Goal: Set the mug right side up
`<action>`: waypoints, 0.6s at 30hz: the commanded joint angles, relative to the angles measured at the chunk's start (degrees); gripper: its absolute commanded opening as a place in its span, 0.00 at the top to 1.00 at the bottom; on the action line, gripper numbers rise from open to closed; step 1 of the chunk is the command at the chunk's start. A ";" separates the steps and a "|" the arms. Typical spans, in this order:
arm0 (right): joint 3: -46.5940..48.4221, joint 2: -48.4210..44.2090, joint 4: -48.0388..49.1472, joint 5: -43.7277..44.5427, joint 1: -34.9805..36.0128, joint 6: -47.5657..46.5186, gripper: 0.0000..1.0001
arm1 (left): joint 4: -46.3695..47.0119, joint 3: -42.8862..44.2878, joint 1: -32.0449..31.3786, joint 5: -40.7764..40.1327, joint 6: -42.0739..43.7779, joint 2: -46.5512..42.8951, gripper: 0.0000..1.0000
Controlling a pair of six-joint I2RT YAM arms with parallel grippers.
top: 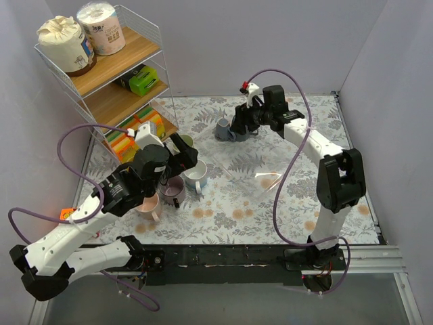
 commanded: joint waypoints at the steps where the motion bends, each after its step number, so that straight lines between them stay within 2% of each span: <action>1: 5.79 4.98 -0.05 3.46 2.67 -7.15 0.35 | 3.47 2.06 -0.19 5.79 3.55 3.56 0.02; 9: 14.40 14.64 2.95 13.74 7.95 -13.57 0.32 | 5.57 3.91 -0.19 5.88 6.28 5.14 0.02; 18: 20.21 20.99 4.44 21.91 9.00 -12.61 0.33 | 5.13 5.49 -0.18 6.06 6.98 7.51 0.02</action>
